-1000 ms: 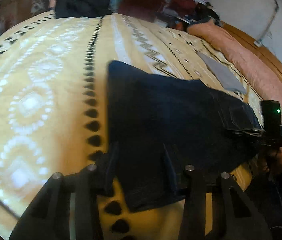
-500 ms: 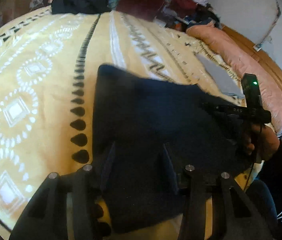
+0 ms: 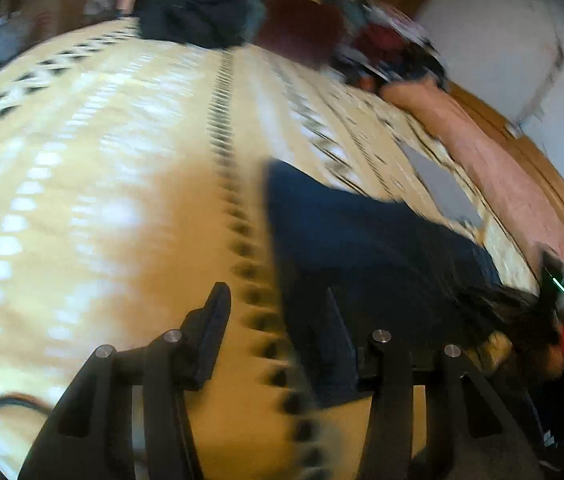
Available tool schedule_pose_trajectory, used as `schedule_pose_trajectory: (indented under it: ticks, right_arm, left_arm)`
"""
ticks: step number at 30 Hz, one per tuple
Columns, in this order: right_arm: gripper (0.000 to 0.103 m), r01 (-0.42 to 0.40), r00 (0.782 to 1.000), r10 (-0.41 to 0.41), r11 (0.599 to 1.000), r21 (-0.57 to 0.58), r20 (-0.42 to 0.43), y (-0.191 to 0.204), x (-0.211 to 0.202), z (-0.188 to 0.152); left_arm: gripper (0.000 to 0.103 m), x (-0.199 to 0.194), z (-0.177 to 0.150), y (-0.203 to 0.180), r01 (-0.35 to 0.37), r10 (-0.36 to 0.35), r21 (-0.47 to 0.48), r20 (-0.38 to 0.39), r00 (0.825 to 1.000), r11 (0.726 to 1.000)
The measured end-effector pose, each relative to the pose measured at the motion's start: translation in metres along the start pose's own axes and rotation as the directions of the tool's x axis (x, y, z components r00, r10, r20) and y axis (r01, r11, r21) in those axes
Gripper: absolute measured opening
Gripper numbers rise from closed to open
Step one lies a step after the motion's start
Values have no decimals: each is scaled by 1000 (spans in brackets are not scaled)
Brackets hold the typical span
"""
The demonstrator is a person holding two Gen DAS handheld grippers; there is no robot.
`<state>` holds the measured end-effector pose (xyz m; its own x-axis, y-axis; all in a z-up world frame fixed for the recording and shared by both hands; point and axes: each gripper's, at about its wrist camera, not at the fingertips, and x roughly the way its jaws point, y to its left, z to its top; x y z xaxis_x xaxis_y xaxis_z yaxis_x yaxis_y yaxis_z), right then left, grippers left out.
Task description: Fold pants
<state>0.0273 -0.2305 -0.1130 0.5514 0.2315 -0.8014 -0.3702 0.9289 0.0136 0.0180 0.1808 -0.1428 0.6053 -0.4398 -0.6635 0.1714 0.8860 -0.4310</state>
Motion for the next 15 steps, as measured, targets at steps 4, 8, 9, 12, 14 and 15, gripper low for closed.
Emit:
schedule_pose_trajectory:
  ticks: [4, 8, 9, 12, 14, 15]
  right_arm:
    - [53, 10, 994, 15, 972, -234, 108, 91, -35, 4]
    - [54, 15, 992, 42, 896, -444, 120, 165, -20, -5]
    - [54, 25, 992, 38, 877, -479, 121, 176, -14, -8]
    - [55, 148, 981, -41, 794, -590, 190, 201, 3, -20]
    - [61, 201, 974, -86, 746, -634, 208, 206, 16, -23]
    - [61, 206, 974, -92, 733, -648, 205, 208, 19, -29]
  left_arm:
    - [51, -16, 7, 39, -69, 72, -95, 27, 997, 993]
    - [51, -38, 7, 49, -50, 62, -140, 77, 995, 989]
    - [51, -41, 8, 47, -47, 60, -142, 85, 995, 989]
    - [51, -45, 6, 45, -18, 29, -137, 76, 997, 990]
    - [51, -42, 3, 45, -2, 9, -122, 53, 999, 992]
    - [51, -41, 2, 46, 8, -3, -125, 42, 999, 992]
